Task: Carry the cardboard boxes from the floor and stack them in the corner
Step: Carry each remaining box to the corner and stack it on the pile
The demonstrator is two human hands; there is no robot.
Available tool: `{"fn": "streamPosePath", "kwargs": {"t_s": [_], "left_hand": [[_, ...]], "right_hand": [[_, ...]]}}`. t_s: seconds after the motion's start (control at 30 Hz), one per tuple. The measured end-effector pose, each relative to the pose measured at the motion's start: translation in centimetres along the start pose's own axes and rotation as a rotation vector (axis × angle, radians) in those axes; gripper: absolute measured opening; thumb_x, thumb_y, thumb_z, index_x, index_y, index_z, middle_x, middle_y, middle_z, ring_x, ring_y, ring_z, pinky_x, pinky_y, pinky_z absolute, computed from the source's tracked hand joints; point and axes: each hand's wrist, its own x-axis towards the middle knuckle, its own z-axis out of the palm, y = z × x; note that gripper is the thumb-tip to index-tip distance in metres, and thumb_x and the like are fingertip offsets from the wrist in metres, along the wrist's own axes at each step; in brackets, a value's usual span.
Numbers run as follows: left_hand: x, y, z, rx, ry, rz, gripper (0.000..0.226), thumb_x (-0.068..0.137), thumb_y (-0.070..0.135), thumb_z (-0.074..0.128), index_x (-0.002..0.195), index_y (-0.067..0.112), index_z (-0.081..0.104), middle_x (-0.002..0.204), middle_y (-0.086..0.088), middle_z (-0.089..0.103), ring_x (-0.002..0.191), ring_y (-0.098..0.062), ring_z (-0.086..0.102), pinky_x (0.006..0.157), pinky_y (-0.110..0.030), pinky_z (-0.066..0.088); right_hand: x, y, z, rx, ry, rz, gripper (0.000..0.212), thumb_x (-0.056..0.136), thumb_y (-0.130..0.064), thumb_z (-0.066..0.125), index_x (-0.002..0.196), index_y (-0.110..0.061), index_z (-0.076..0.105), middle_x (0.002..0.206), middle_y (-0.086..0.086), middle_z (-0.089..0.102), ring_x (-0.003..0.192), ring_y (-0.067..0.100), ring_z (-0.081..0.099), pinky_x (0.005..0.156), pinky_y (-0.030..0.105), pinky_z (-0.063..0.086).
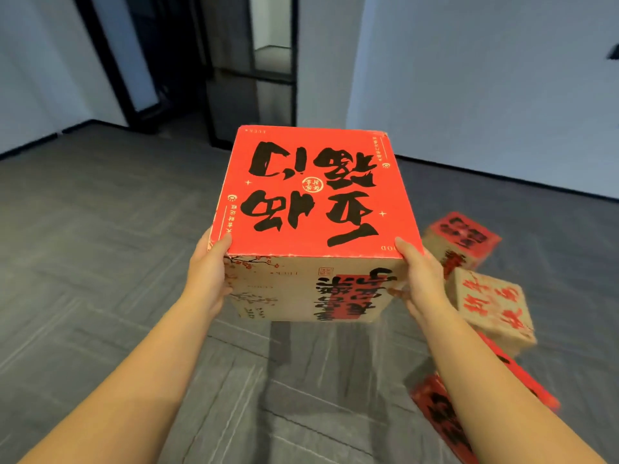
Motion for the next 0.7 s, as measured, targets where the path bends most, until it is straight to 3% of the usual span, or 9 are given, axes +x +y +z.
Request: {"fn": "streamPosePath", "kwargs": {"t_s": [0.17, 0.27, 0.43, 0.6, 0.7], "left_hand": [[5.8, 4.1, -9.9, -0.070, 0.174, 0.043, 0.034, 0.099, 0.025, 0.039, 0.132, 0.032, 0.045, 0.091, 0.016, 0.055, 0.081, -0.002, 0.049, 0.087, -0.043, 0.040], [8.4, 6.5, -15.4, -0.094, 0.272, 0.077, 0.033, 0.099, 0.026, 0.039, 0.130, 0.032, 0.045, 0.091, 0.016, 0.055, 0.082, -0.003, 0.050, 0.088, -0.043, 0.041], [11.2, 9.6, -23.4, -0.137, 0.423, 0.130, 0.022, 0.099, 0.025, 0.039, 0.116, 0.036, 0.047, 0.088, 0.015, 0.055, 0.078, -0.005, 0.050, 0.069, -0.031, 0.042], [14.5, 11.2, -29.6, -0.152, 0.594, 0.178, 0.020, 0.098, 0.028, 0.039, 0.114, 0.037, 0.047, 0.086, 0.015, 0.055, 0.073, -0.008, 0.048, 0.062, -0.029, 0.035], [17.3, 11.9, -32.6, -0.151, 0.690, 0.188, 0.017, 0.097, 0.029, 0.040, 0.109, 0.037, 0.048, 0.082, 0.013, 0.054, 0.068, -0.010, 0.043, 0.058, -0.029, 0.030]], "right_hand": [[0.1, -0.7, 13.9, -0.050, -0.183, 0.023, 0.009, 0.089, -0.028, 0.056, 0.098, -0.027, 0.056, 0.082, -0.007, 0.058, 0.076, 0.014, 0.053, 0.093, 0.048, 0.044], [-0.4, -0.9, 21.6, -0.040, -0.272, 0.028, 0.012, 0.090, -0.027, 0.055, 0.102, -0.025, 0.056, 0.082, -0.007, 0.058, 0.074, 0.012, 0.052, 0.096, 0.050, 0.042], [-1.5, -0.8, 32.6, -0.085, -0.438, 0.031, 0.013, 0.090, -0.027, 0.055, 0.102, -0.024, 0.055, 0.081, -0.007, 0.057, 0.074, 0.012, 0.052, 0.096, 0.050, 0.043], [-1.5, -0.8, 42.6, -0.134, -0.598, 0.024, 0.016, 0.090, -0.027, 0.055, 0.105, -0.023, 0.055, 0.082, -0.005, 0.057, 0.094, 0.023, 0.055, 0.097, 0.053, 0.042], [-0.4, -0.4, 48.8, -0.157, -0.708, 0.026, 0.006, 0.090, -0.026, 0.055, 0.096, -0.024, 0.056, 0.079, -0.005, 0.057, 0.077, 0.017, 0.054, 0.099, 0.055, 0.040]]}}
